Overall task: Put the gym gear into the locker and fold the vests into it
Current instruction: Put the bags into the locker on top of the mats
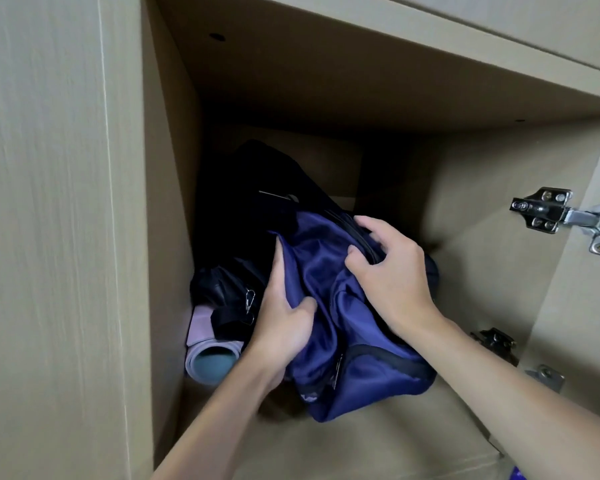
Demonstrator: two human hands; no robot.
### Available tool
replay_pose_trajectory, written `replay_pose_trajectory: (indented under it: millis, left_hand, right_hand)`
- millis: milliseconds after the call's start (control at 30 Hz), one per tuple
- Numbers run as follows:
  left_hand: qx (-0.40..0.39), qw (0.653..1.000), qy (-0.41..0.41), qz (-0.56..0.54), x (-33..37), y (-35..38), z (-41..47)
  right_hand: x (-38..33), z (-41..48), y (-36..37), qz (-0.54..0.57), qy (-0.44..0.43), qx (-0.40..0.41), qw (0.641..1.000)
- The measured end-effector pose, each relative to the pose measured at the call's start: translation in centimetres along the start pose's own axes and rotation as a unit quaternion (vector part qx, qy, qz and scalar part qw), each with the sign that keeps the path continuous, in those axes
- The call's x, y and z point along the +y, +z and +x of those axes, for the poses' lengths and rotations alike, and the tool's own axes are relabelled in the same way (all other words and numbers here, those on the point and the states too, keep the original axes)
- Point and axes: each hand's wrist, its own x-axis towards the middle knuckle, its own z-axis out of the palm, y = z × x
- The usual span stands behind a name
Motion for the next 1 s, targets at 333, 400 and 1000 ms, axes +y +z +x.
replay_pose_trajectory:
  millis: [333,400,1000]
  left_hand:
    - [0.057,0.993,0.074,-0.066,5.0,1.6,11.8]
    - [0.136,0.988,0.024,-0.070,3.8,1.1,13.5]
    - [0.099,0.952,0.119,0.265,-4.3,-0.5,8.7]
  right_hand:
    - [-1.0,8.9,4.1,-0.049,-0.094,0.075,0.992]
    - [-0.2,12.1,5.6,-0.159,-0.001,-0.106,0.982]
    - [6.5,-2.9,3.0,-0.310,-0.135,-0.133,0.932]
